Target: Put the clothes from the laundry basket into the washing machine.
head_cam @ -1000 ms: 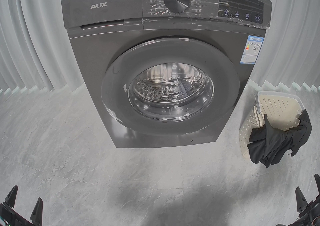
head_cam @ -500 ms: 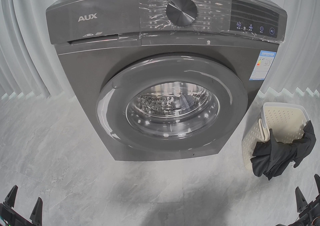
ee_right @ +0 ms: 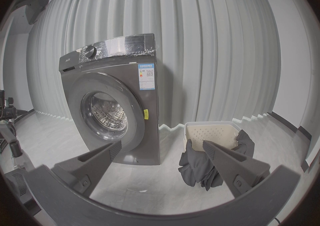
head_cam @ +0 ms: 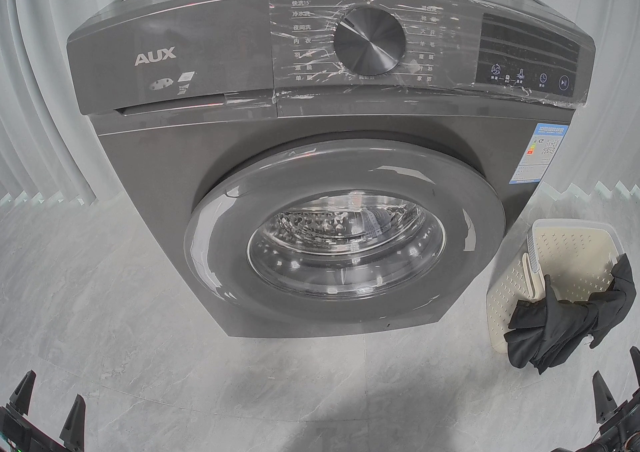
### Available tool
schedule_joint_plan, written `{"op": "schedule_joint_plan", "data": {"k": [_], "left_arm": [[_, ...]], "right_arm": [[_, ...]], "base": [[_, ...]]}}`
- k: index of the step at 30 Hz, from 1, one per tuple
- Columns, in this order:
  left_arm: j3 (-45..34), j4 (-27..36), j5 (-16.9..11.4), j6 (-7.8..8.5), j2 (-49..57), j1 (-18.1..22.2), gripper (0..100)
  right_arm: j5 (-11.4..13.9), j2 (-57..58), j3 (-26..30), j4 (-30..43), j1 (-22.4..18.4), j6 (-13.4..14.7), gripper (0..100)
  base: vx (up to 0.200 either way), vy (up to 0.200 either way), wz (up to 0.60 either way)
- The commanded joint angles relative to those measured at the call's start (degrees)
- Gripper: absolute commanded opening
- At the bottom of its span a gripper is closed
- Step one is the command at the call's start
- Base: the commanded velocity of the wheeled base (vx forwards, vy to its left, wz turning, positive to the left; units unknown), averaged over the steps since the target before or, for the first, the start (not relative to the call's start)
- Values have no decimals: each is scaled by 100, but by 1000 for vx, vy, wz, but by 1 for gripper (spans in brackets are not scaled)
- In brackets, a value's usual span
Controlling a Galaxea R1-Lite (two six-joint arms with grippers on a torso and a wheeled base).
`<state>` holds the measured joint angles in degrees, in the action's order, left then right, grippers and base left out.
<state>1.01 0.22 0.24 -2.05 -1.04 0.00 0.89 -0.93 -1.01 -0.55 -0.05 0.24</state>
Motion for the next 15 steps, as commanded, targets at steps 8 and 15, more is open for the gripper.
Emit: {"op": "schedule_joint_plan", "data": {"k": [8, 15], "left_arm": [[-92, -4, 2, 11, 104, 0, 100], [-92, -4, 2, 20, 104, 0, 100]], "right_arm": [[2460, -1024, -2061, 1136, -48, -24, 100], [3479, -3546, -1929, -51, 172, -490, 100]], "base": [[0, 0, 0], [0, 0, 0]]}}
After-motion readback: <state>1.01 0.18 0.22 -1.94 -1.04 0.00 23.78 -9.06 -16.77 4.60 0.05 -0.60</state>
